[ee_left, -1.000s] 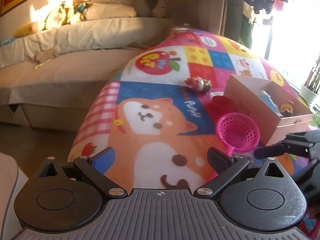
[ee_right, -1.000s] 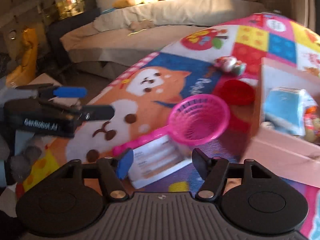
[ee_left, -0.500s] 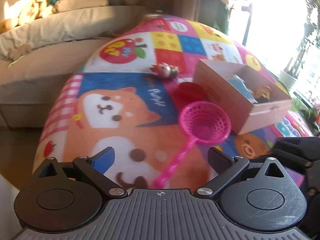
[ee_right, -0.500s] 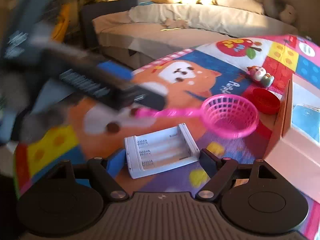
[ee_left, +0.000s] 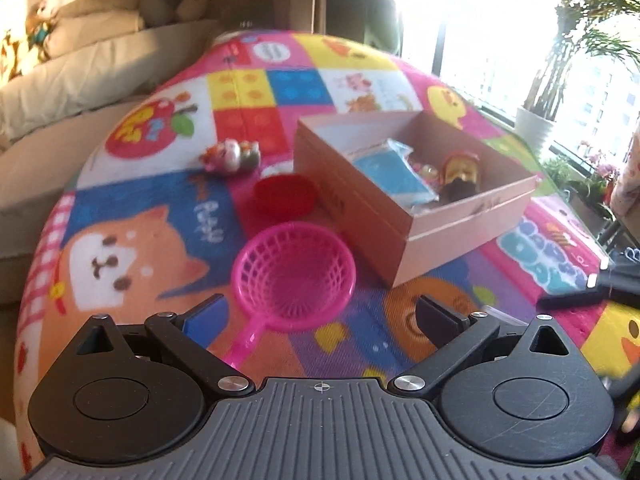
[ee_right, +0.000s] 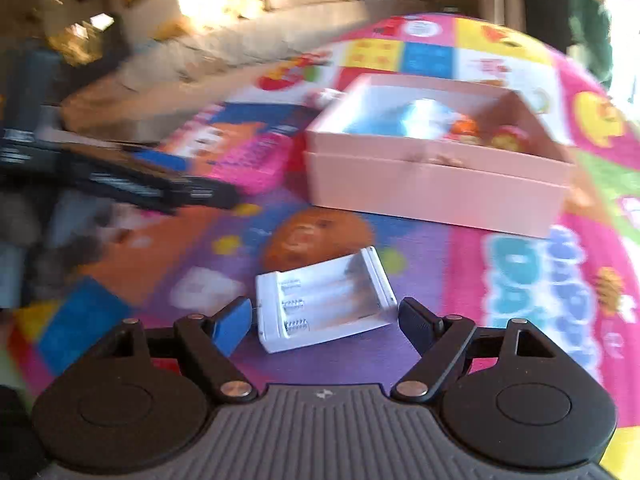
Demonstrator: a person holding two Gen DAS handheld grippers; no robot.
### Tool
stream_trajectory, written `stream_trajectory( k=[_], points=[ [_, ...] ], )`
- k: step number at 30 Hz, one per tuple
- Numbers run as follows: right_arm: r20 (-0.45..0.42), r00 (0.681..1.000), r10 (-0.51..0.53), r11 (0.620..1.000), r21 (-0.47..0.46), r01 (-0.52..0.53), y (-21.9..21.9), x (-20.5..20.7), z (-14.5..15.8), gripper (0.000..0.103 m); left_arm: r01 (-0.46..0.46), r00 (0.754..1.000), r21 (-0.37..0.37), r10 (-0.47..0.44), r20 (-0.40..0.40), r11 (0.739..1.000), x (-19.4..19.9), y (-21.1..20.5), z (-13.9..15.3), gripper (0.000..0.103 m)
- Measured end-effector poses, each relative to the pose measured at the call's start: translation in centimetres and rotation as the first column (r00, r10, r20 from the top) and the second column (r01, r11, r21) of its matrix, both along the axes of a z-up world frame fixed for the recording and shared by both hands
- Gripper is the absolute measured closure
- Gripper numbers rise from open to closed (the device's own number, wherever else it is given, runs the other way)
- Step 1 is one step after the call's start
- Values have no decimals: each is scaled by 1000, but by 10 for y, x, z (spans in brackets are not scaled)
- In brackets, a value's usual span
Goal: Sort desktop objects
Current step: 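Move the right gripper to the white battery holder and grasp it, then carry the battery holder with the right gripper into the pink box and release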
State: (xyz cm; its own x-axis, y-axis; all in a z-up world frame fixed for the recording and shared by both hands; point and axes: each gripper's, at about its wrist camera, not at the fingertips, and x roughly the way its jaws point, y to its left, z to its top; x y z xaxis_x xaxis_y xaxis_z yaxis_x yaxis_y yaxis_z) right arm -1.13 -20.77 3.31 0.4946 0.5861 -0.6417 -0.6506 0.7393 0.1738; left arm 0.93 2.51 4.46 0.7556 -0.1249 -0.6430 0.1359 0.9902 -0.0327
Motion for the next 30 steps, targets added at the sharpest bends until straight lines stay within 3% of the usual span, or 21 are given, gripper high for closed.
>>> stream_trajectory(
  k=[3,5,10,14,17,20,22,30],
  points=[
    [80,995,-51,998,35,48,-6,12,19,20,-33,999,22,33,-8,999,0,6,-3,1],
    [63,992,-110,993,55,107,-11,33,26,20,-59,998,18,59,-31,998,1,12,-8,1],
    [-29,999,-42,993,108,45,13,72,26,20,-79,995,19,80,-62,997,-2,24,-17,0],
    [-5,1000,14,990,143,-13,58,88,29,16,-76,994,37,79,-73,996,-3,29,-20,0],
    [24,1000,5,987,158,-9,66,92,34,16,-66,995,41,69,-76,997,-4,31,-21,0],
    [89,996,-11,994,113,1,56,79,36,16,-58,994,26,60,-95,998,-3,32,-26,1],
    [125,992,-10,998,60,2,43,62,32,7,-41,993,-1,40,-115,999,-3,31,-31,1],
    [56,995,86,995,-56,-83,23,15,-6,5,104,985,-116,-118,-124,988,-23,18,-23,0]
  ],
)
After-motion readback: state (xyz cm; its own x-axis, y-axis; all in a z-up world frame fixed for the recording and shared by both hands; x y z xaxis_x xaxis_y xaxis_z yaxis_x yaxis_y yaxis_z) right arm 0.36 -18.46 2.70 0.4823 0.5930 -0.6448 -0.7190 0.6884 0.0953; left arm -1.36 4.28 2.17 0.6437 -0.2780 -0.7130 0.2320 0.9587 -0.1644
